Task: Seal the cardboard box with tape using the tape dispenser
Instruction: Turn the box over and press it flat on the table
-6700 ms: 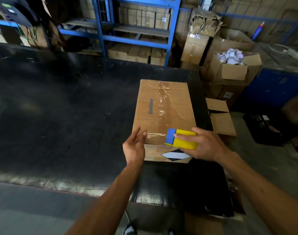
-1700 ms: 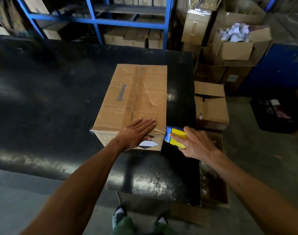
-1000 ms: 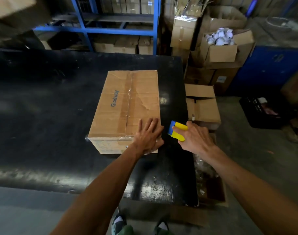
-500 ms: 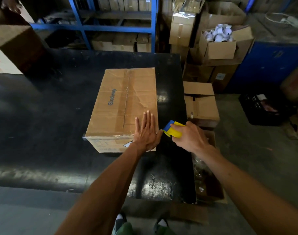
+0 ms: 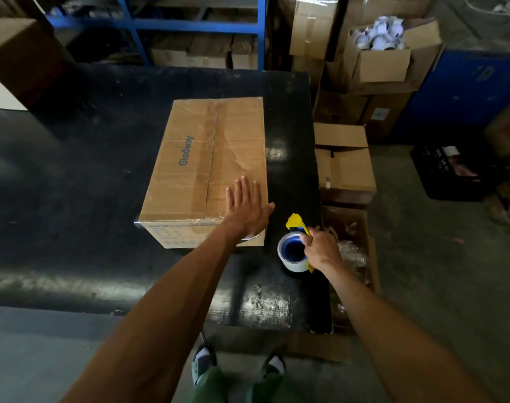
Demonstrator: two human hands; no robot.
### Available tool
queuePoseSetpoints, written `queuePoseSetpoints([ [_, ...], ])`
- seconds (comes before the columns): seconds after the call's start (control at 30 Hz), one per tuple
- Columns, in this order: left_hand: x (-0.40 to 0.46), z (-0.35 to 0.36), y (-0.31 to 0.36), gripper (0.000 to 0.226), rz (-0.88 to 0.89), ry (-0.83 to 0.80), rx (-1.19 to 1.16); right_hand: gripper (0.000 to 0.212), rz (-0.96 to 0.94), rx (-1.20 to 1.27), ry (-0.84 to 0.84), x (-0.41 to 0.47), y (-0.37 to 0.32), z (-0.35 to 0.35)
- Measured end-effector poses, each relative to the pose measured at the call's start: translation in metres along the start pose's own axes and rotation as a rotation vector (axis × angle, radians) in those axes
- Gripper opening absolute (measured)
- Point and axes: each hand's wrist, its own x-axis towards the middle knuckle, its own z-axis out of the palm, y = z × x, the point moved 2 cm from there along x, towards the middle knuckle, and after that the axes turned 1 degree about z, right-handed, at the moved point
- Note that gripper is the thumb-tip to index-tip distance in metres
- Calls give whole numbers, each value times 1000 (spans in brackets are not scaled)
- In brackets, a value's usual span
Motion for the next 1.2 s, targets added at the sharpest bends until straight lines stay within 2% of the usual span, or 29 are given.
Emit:
queuePoseSetpoints([
  [0.17, -1, -4, 2, 75, -10, -53, 2, 32, 125, 182, -6, -5, 5, 24],
  [0.3, 1, -4, 2, 75, -18, -56, -13, 30, 188, 329, 62, -11, 7, 28],
  [0.47, 0, -4, 3, 76, -21, -47, -3, 29, 193, 309, 61, -13, 8, 26],
  [0.57, -3, -6, 4, 77, -9, -33, -18, 38, 201, 207, 32, -13, 4, 20],
  [0.63, -8, -7, 4, 81, -12, 15, -5, 51, 183, 175, 36, -12, -5, 8],
  [0.7, -14, -7, 0, 93, -94, 83, 14, 61, 127, 189, 52, -9, -22, -9],
  [0.77, -22, -7, -8, 114, -237, 123, -10, 60, 52, 212, 47, -4, -47, -26],
  [0.83, -27, -9, -19, 125, -285, 116, -19, 59, -69, 243, 30, 3, -78, -37],
  [0.93, -33, -13, -41, 127, -255, 82, 12, 56, -271, 180, -3, 16, -131, -36],
  [1.03, -40, -17, -68, 129, -203, 21, 28, 54, -427, -76, -55, 27, -174, -15],
  [1.1, -43, -22, -90, 135, -167, 3, 25, 55, -494, -279, -53, 30, -193, 4],
  [1.2, -46, -31, -127, 142, -90, -13, 53, 55, -510, -418, 50, 21, -212, 27],
])
